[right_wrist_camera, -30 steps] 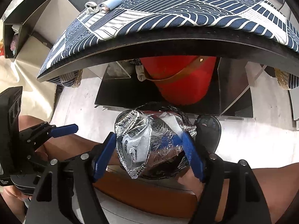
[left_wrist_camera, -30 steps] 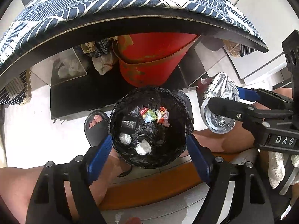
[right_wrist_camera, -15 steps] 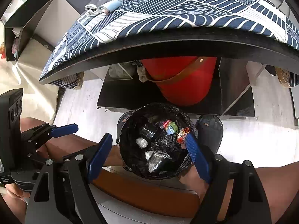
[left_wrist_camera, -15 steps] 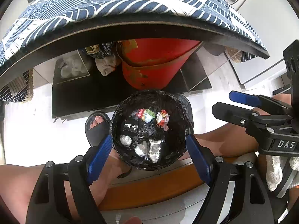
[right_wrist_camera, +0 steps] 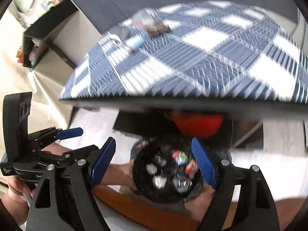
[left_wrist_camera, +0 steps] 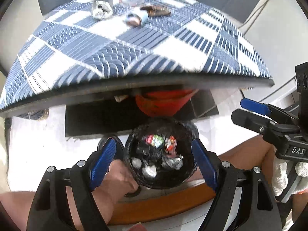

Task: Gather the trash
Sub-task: 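Move both tools back to the brown XUE package and blue-white wrapper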

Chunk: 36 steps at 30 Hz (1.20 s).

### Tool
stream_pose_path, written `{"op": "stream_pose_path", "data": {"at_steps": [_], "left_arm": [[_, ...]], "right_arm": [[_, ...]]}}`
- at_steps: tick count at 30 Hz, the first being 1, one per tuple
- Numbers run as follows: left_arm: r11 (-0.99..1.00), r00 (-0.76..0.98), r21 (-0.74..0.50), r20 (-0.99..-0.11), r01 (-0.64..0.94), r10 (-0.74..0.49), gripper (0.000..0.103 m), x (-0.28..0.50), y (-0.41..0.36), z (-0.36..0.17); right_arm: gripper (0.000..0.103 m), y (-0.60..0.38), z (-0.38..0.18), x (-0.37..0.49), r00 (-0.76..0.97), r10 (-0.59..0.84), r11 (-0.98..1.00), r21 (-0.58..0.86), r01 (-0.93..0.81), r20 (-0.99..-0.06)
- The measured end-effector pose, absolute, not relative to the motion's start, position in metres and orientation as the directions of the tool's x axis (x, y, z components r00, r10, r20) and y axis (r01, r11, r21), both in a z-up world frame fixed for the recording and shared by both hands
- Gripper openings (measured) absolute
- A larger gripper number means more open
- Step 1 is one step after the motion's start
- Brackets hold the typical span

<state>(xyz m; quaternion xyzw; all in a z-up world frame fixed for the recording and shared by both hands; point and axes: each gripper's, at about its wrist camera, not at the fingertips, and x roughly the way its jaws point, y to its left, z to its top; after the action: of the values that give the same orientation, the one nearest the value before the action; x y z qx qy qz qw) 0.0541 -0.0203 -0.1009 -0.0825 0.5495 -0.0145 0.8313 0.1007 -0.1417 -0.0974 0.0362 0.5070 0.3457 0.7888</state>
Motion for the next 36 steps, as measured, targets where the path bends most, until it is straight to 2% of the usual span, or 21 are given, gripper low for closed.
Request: {"op": "stream_pose_path", "data": {"at_steps": [5, 9, 16, 26, 32, 36], "left_arm": [[0.980, 0.438, -0.144, -0.896, -0.135, -0.071, 0.079, 0.056, -0.011, -0.070], [0.992, 0.479, -0.085, -0.877, -0.098, -0.028, 0.080, 0.070, -0.011, -0.038], [0.996, 0.539, -0.081, -0.841, -0.040, -0.047, 0.082, 0.101, -0.017, -0.005], [0.992, 0.574, -0.088, -0.818, -0.093, -0.019, 0.082, 0.159, -0.003, -0.005], [0.996, 0.571, -0.035, -0.821, -0.083, 0.018, 0.082, 0.180, 0.009, -0.025], [0.996, 0.579, -0.058, -0.816, -0.071, -0.006, 0.082, 0.190, 0.020, -0.034]], "right_arm": [[0.080, -0.134, -0.070, 0.127, 0.299, 0.622, 0.720, 0.378, -0.582, -0.724], [0.080, -0.123, -0.054, 0.155, 0.335, 0.631, 0.708, 0.342, -0.617, -0.700], [0.080, -0.112, -0.033, 0.203, 0.385, 0.635, 0.715, 0.321, -0.621, -0.670], [0.081, -0.091, -0.039, 0.262, 0.380, 0.617, 0.729, 0.319, -0.605, -0.689], [0.080, -0.062, -0.054, 0.289, 0.342, 0.611, 0.719, 0.321, -0.616, -0.714], [0.080, -0.039, -0.067, 0.302, 0.323, 0.591, 0.721, 0.304, -0.623, -0.739]]}}
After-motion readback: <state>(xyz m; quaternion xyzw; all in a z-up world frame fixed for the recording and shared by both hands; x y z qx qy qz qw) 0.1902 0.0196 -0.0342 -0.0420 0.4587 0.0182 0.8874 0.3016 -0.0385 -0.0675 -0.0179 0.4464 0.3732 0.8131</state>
